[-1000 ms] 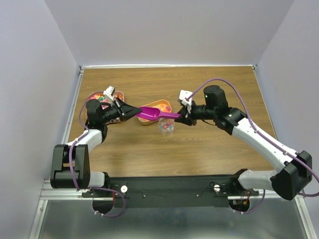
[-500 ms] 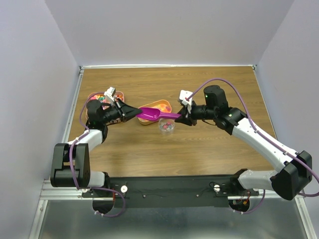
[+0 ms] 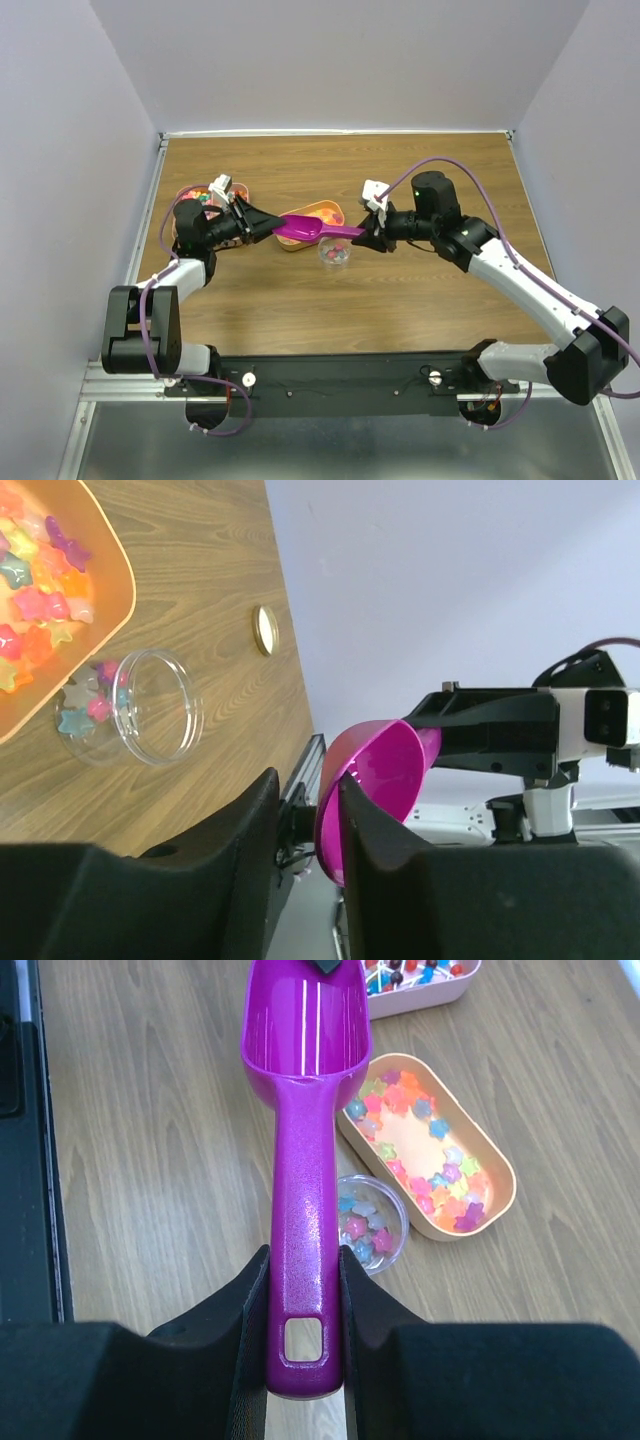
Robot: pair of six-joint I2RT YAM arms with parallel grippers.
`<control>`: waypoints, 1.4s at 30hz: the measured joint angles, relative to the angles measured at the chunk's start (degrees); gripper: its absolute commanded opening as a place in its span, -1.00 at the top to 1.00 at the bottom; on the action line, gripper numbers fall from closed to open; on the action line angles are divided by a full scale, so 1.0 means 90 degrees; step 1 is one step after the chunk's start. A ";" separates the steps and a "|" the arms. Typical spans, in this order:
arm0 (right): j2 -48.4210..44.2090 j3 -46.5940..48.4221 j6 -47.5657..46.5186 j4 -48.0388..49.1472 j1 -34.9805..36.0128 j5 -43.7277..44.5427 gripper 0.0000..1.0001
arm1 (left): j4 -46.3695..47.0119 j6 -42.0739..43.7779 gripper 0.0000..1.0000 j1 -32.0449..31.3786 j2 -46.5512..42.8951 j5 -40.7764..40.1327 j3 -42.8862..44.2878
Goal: Pack the candies
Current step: Scoop the fake candies from the storage box.
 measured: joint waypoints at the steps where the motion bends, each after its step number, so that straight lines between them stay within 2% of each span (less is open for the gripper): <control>1: -0.0046 0.0000 0.0000 -0.0002 -0.0002 0.0019 0.99 | -0.0061 0.0022 -0.07 0.0007 0.0005 -0.0002 0.0029; 2: -0.0104 0.0000 0.0002 -0.0010 0.0000 0.0046 0.99 | -0.0138 0.0095 -0.17 0.0005 0.0007 -0.0005 0.0068; 6: -0.0248 0.0049 -0.0100 -0.0182 0.0000 0.0260 0.99 | -0.0767 0.0656 -0.20 0.0141 0.0017 -0.0051 0.0512; 10: -0.0129 0.0260 -0.0381 -0.0542 0.0000 0.0585 0.99 | -0.2212 0.1926 -0.20 0.0607 0.0199 -0.0384 0.1484; 13: 0.0136 0.0515 -0.0687 -0.0920 -0.0024 0.0942 0.99 | -0.3453 0.3058 -0.20 0.0799 0.0345 -0.1039 0.2215; 20: 0.1005 0.1379 -0.1365 -0.1795 -0.0447 0.1297 0.99 | -0.5166 0.4646 -0.12 0.0391 0.0330 -0.3099 0.2552; 26: 0.1656 0.2093 -0.1829 -0.2283 -0.0736 0.1353 0.99 | -0.5702 0.5158 -0.06 -0.0330 0.0624 -0.4095 0.2606; 30: 0.2042 0.2392 -0.2059 -0.2552 -0.0758 0.1353 0.99 | -0.5860 0.5282 -0.04 -0.0750 0.1030 -0.4413 0.2635; 42: 0.2664 0.2841 -0.2579 -0.2953 -0.0967 0.1117 0.99 | -0.6164 0.5457 0.19 -0.0969 0.1853 -0.4821 0.3140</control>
